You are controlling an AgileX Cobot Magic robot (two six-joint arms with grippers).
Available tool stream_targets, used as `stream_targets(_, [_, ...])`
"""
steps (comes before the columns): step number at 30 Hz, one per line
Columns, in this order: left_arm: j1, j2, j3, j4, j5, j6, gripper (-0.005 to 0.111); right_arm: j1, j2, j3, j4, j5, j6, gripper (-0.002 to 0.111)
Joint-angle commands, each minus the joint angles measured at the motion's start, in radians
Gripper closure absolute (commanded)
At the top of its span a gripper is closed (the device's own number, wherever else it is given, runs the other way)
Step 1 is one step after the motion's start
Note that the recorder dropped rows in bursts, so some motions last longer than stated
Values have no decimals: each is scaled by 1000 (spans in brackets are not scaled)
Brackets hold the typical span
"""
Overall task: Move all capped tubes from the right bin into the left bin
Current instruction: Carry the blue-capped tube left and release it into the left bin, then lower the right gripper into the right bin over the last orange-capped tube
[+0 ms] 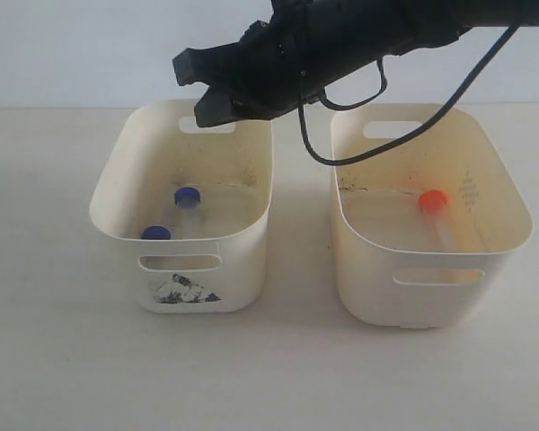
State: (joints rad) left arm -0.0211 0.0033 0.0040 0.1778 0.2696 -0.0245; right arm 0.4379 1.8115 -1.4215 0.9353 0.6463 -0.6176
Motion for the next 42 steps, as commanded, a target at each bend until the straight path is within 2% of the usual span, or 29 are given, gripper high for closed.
stream_targets(1, [1,-3,-4,-1,-8,-12,102,2,-14,2,-24,29,1,107])
stream_targets(3, [1,-3,-4,-1,-8,-12,102,2,-14,2,-55,37,21,108])
stream_targets(5, [1,-3,-4,-1,-8,-12,102,2,-16,2,-103,37,124,109])
stream_targets(8, [1,-3,-4,-1,-8,-12,102,2,-48,0,-245,37,239,109])
stream_targets(14, [1,-3,-4,-1,-8,-12,102,2,-148,-133,-780,167,674,109])
stream_targets(16, [1,-3,-4,-1,-8,-12,102,2,-152,-200,-1002,321,867,109])
stream_targets(18, [1,-3,-4,-1,-8,-12,102,2,-137,-279,-1283,575,1030,109])
stream_targets(19, [1,-3,-4,-1,-8,-12,102,2,-133,-294,-1349,575,1037,109])
stream_targets(27, [1,-3,-4,-1,-8,-12,102,2,-82,-274,-1321,575,1040,109])
stream_targets(36, [1,-3,-4,-1,-8,-12,102,0,19,-159,-1326,575,1117,109])
stream_targets(42, [1,-3,-4,-1,-8,-12,102,-61,62,-117,-1296,575,1151,109])
